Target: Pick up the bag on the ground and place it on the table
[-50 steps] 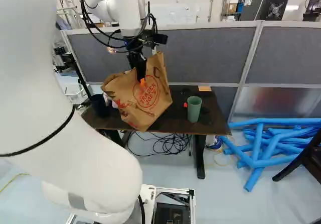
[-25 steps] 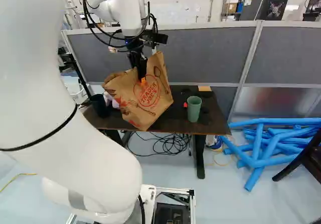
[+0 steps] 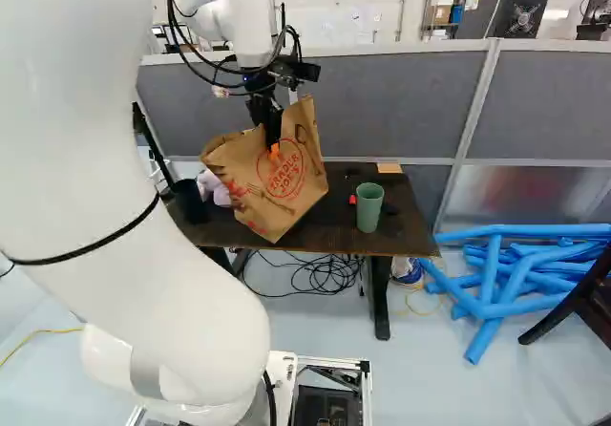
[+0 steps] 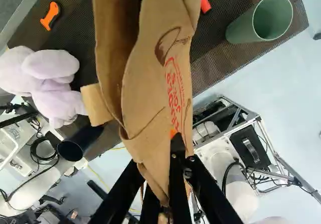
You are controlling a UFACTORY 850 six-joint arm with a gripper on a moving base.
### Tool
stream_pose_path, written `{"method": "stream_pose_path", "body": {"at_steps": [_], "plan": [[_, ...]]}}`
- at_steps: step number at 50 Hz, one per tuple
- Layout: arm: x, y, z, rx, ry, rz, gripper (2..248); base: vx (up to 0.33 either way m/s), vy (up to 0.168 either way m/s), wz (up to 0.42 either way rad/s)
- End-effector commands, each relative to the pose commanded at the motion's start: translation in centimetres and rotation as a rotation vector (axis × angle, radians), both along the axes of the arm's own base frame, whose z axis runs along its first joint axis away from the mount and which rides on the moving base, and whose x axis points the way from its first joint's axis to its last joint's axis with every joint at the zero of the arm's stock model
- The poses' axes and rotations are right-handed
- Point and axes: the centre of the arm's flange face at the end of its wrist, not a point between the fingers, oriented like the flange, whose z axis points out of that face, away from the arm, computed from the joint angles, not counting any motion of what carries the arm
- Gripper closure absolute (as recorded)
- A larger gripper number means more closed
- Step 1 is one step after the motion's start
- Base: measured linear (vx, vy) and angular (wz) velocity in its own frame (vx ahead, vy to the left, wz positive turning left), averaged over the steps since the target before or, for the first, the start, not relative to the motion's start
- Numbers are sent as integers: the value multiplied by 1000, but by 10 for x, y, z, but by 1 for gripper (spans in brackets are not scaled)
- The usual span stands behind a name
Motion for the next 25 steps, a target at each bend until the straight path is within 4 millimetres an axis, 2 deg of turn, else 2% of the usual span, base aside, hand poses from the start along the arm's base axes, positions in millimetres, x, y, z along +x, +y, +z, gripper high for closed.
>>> {"method": "stream_pose_path", "body": {"at_steps": [25], "plan": [[32,0,0,0,-5,0,229,0,0,0]]}}
